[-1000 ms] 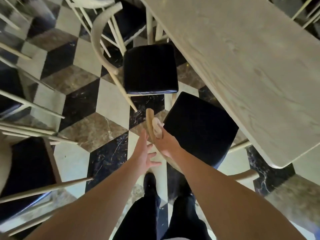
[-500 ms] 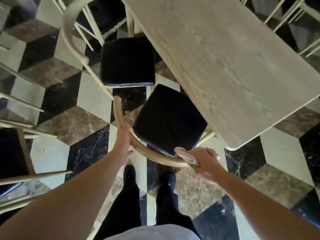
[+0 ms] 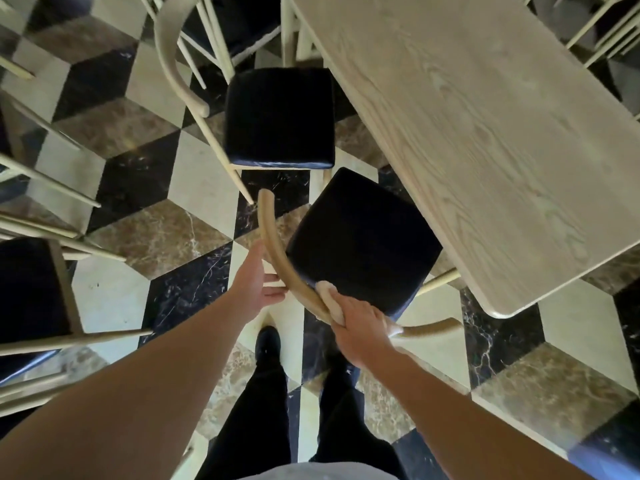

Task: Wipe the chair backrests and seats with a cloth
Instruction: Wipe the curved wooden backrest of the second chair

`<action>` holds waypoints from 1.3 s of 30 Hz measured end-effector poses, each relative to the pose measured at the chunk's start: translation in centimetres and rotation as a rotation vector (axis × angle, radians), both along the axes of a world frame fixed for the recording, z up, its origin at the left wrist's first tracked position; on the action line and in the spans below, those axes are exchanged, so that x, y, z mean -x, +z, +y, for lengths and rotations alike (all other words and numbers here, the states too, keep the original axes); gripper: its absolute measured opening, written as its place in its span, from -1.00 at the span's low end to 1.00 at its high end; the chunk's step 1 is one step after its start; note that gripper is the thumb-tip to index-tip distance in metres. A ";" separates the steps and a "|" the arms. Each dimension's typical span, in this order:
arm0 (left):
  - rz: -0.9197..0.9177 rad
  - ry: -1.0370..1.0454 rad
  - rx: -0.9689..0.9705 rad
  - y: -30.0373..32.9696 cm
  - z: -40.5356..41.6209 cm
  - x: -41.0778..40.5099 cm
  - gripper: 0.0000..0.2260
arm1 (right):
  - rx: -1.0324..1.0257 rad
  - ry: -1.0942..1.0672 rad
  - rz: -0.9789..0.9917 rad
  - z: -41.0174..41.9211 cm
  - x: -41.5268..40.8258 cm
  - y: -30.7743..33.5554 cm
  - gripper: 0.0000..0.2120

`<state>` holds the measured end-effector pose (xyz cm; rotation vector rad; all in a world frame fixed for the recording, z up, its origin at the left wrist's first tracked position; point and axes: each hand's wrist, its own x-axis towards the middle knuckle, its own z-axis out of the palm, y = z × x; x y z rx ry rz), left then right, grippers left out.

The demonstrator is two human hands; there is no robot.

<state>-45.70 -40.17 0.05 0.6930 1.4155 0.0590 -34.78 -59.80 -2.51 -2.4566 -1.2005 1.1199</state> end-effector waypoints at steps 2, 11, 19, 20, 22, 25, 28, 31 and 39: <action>-0.029 -0.013 0.040 -0.4 1.4 0.9 -0.51 | -0.036 -0.035 0.052 5.5 2.4 0.4 -0.45; -0.158 0.138 0.050 -1.9 8.3 0.6 -0.46 | -0.098 -0.120 0.027 24.6 2.3 -1.9 -0.14; 0.042 0.103 -0.078 -2.3 8.3 2.5 -0.45 | -0.201 0.217 -0.195 22.2 2.9 -3.8 -0.18; 0.071 0.099 -0.105 -1.9 7.5 2.2 -0.51 | -0.244 0.286 -0.217 20.4 3.0 -3.6 -0.18; 0.074 0.063 -0.189 -1.3 6.1 1.5 -0.67 | -0.312 0.396 -0.216 16.3 3.4 -3.5 -0.18; 0.039 -0.067 -0.332 -0.7 3.0 -0.1 -0.71 | -0.351 0.556 -0.240 8.6 2.6 -3.4 -0.18; 0.089 -0.171 -0.380 -1.0 -0.5 -1.6 -0.74 | -0.429 0.671 -0.310 -0.3 0.1 -3.7 -0.20; 0.201 -0.151 -0.333 -1.3 -3.5 -3.3 -0.38 | -0.326 0.758 -0.379 -9.1 -3.8 -4.2 -0.08; 0.398 -0.180 -0.368 -3.0 -4.7 -4.8 -0.40 | -0.137 0.637 -0.498 -20.2 -12.5 -3.3 0.15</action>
